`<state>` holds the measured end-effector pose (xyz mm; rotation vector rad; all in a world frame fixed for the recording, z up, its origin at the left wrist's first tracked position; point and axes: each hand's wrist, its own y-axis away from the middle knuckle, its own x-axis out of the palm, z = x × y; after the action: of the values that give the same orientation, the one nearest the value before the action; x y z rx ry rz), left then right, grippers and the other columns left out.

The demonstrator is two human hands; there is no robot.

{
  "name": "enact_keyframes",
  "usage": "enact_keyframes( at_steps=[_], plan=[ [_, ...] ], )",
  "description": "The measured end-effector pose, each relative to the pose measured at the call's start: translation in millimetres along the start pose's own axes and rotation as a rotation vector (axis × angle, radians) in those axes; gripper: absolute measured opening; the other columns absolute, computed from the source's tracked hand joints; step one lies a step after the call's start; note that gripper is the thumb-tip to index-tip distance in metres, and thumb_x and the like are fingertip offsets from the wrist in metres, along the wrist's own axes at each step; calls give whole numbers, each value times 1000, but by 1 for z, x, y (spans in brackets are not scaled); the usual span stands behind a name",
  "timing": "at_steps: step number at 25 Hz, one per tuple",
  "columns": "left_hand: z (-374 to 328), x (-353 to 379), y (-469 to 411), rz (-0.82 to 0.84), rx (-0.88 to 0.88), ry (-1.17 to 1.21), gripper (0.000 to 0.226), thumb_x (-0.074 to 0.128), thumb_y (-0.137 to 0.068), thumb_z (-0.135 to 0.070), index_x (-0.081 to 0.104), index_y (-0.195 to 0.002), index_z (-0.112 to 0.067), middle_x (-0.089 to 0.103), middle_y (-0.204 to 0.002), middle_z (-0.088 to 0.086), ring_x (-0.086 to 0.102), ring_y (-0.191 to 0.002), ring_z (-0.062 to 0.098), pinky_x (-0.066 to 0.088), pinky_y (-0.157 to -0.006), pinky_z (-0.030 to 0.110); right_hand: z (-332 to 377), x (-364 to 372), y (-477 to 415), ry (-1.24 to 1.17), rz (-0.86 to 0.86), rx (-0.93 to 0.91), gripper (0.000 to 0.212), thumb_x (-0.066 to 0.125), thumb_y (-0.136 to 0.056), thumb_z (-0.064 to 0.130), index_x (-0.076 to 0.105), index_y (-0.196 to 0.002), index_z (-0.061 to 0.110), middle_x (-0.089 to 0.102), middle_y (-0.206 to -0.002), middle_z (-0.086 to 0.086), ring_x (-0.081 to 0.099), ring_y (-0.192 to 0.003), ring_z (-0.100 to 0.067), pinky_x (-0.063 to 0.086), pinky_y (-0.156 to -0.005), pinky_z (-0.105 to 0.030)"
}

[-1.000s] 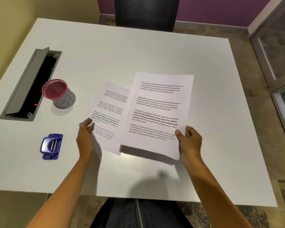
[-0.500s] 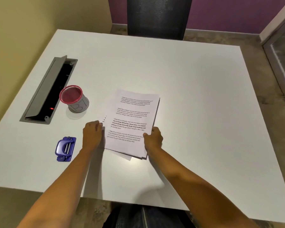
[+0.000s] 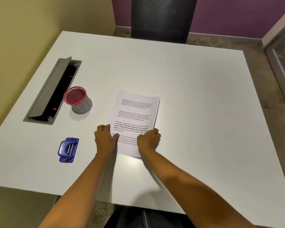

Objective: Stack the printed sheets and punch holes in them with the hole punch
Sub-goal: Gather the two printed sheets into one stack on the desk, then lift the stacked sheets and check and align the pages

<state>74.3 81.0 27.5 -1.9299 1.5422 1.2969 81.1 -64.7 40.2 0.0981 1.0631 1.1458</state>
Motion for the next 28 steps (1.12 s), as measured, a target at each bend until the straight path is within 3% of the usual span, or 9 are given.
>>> enact_keyframes(
  at_steps=[6,10,13,17,19,22,25,28],
  plan=[
    [-2,10,25,22,14,89,65,76,-79,-19,50,-137,-4,39,-144,17,36,-131,35,31,-109,38,6,-14,1,-162,10,81,48,61,-75,20,41,-117,6,57,-122,-14,59,-109,-37,52,-91,-45],
    [-3,14,31,38,30,127,53,67,-87,-19,52,-136,-4,38,-147,18,35,-134,34,30,-109,37,1,-26,-5,-335,79,159,44,56,-73,25,47,-114,10,61,-116,-9,62,-101,-35,54,-90,-45],
    [-4,18,39,41,53,140,43,57,-94,-19,53,-134,-5,41,-146,16,35,-137,30,28,-110,34,-10,-41,-9,-229,52,26,34,52,-78,19,60,-110,14,69,-110,-7,66,-97,-32,56,-88,-43],
    [-14,20,50,-4,6,311,38,50,-98,-16,52,-134,-6,50,-139,11,48,-129,24,31,-102,22,-34,-66,-11,-69,-89,-223,23,41,-88,4,58,-101,13,68,-105,-10,65,-90,-33,58,-81,-45],
    [-25,19,49,12,-48,424,39,47,-99,-17,49,-137,-8,50,-140,9,50,-128,21,33,-105,24,-43,-82,-14,-74,-116,-275,21,42,-91,2,58,-99,12,67,-100,-10,64,-86,-32,58,-74,-35],
    [-38,19,43,87,-125,543,44,43,-101,-24,42,-143,-13,48,-144,4,46,-133,21,35,-111,32,-50,-113,-17,-116,-100,-373,22,49,-92,0,63,-101,13,68,-95,-3,61,-78,-21,41,-56,-1],
    [-53,16,37,186,-224,797,44,39,-102,-32,37,-144,-17,48,-145,9,46,-133,27,36,-112,37,-50,-142,-18,-107,-62,-467,19,56,-89,3,65,-100,16,66,-88,8,60,-78,-17,41,-61,-10],
    [-69,6,29,264,-197,946,48,36,-103,-35,35,-142,-8,51,-138,23,56,-120,36,48,-99,41,-51,-165,-19,-135,-10,-509,19,61,-88,8,65,-99,22,66,-85,22,63,-77,1,41,-60,-3]
  ],
)
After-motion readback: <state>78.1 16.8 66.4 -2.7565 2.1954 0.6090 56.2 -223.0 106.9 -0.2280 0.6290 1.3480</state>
